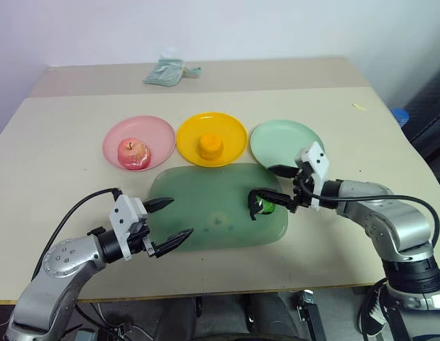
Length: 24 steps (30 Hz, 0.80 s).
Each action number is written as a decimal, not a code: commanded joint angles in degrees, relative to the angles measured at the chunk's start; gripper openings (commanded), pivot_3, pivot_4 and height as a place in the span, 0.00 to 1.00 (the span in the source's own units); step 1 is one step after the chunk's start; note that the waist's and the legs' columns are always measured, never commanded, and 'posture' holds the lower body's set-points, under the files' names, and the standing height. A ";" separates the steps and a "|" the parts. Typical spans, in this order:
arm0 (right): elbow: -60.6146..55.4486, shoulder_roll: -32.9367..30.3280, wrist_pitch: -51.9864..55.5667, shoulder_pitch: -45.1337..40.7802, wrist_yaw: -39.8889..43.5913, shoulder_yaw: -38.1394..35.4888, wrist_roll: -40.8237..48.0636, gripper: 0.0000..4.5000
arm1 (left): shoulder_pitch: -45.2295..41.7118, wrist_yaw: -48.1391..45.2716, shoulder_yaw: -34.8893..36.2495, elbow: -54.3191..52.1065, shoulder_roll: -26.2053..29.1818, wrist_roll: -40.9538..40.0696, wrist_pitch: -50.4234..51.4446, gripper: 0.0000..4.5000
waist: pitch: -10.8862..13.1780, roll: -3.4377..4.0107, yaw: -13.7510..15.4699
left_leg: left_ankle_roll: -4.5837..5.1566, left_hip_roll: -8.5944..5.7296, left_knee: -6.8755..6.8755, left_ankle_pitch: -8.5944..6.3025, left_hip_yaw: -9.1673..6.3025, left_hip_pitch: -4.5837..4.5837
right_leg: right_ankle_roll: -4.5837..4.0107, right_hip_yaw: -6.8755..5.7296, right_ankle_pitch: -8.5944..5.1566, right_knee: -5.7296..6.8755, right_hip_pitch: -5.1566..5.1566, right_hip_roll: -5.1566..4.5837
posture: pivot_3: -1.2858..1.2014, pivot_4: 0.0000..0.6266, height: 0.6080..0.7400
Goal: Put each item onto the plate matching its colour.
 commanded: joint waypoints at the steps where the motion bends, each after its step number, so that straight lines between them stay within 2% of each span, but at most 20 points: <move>1: -4.02 -2.00 -0.86 1.18 0.92 0.06 0.45 0.99 | 0.26 -1.06 -0.36 -1.70 0.41 -1.39 0.00 1.00 | 0.00 0.00 0.02 | 0.00 0.00 0.00 0.00 0.00 0.00 | 0.00 0.00 0.00 0.00 0.00 0.00 | 0.52 0.24 1.00; 6: -4.97 -3.94 -3.59 5.12 1.21 4.63 -3.19 0.99 | 0.13 -3.51 -1.35 -2.69 2.45 -1.92 1.21 1.00 | 0.00 -0.01 0.03 | 0.00 -0.02 0.00 0.00 0.01 -0.01 | 0.00 -0.01 0.00 -0.02 0.02 -0.01 | 0.52 0.24 1.00; 12: -1.73 -2.12 -4.71 4.48 -3.10 8.69 -8.65 0.99 | -0.95 -3.69 -2.73 -3.37 2.62 -1.75 1.61 1.00 | 0.00 0.00 -0.05 | 0.00 0.00 0.00 0.00 -0.01 0.00 | 0.00 -0.01 0.00 -0.01 0.00 0.04 | 0.52 0.24 1.00; 15: -2.96 -0.90 -4.19 3.75 -3.31 6.75 -6.77 0.81 | -1.15 -3.44 -2.73 -3.56 2.54 -1.82 1.80 1.00 | 0.00 -0.01 -0.04 | 0.00 -0.01 0.00 0.00 0.00 -0.01 | 0.00 -0.01 0.00 -0.01 0.00 0.02 | 0.52 0.24 1.00; 18: -4.34 -0.61 -3.84 2.06 -3.42 4.56 -5.27 0.49 | -0.99 -3.09 -2.25 -3.57 2.41 -1.69 1.88 1.00 | 0.00 0.00 -0.01 | 0.00 0.00 0.00 0.00 -0.01 -0.01 | 0.00 -0.01 0.00 -0.01 0.00 0.02 | 0.52 0.24 1.00; 21: -1.45 1.47 -2.10 -3.02 -6.55 2.07 -4.41 0.49 | -1.08 -2.43 -1.05 -2.82 2.25 -1.66 1.78 1.00 | 0.00 0.00 -0.09 | 0.00 0.00 0.01 0.00 -0.01 -0.01 | 0.00 -0.01 0.00 -0.01 0.00 0.01 | 0.52 0.24 1.00; 24: 6.92 4.76 0.42 -10.14 -13.39 0.45 -7.04 0.49 | -1.48 -1.52 0.63 -1.93 2.04 -2.04 1.86 1.00 | 0.00 0.00 -0.35 | 0.00 0.01 -0.01 0.00 -0.02 0.00 | 0.00 -0.01 0.00 0.00 -0.01 0.05 | 0.52 0.24 1.00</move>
